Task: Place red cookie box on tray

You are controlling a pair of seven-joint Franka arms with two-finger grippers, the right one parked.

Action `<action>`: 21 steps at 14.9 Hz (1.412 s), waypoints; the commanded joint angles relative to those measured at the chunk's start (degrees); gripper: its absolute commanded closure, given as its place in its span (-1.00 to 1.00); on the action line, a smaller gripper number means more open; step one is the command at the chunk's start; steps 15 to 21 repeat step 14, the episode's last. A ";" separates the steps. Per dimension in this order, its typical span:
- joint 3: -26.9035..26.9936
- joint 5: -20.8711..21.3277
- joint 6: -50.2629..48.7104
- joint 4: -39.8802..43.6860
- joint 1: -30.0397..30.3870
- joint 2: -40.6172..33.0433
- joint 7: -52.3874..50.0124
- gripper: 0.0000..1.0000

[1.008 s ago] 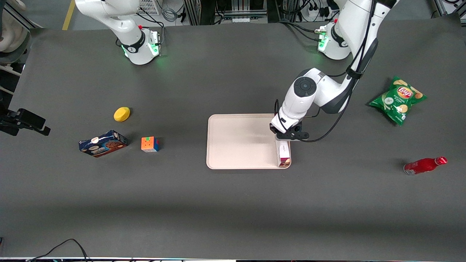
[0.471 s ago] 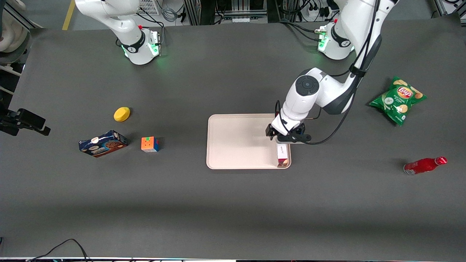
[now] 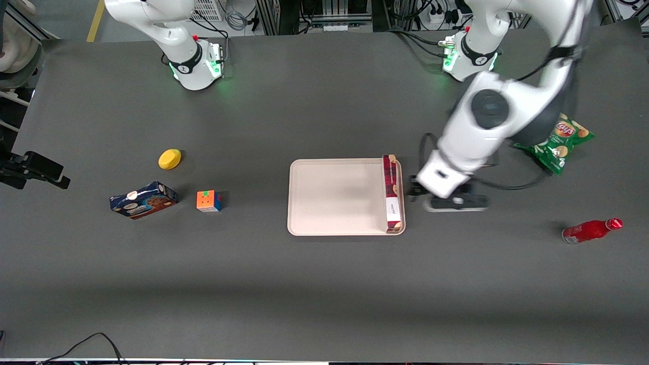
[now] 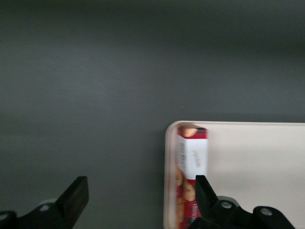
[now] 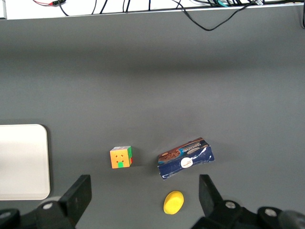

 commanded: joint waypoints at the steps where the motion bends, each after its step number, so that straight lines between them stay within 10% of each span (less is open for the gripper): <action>1: 7.65 -2.74 -13.19 6.61 0.31 -4.30 11.11 -1.00; 21: 17.42 -2.56 -30.64 10.50 2.42 -16.70 23.70 -1.00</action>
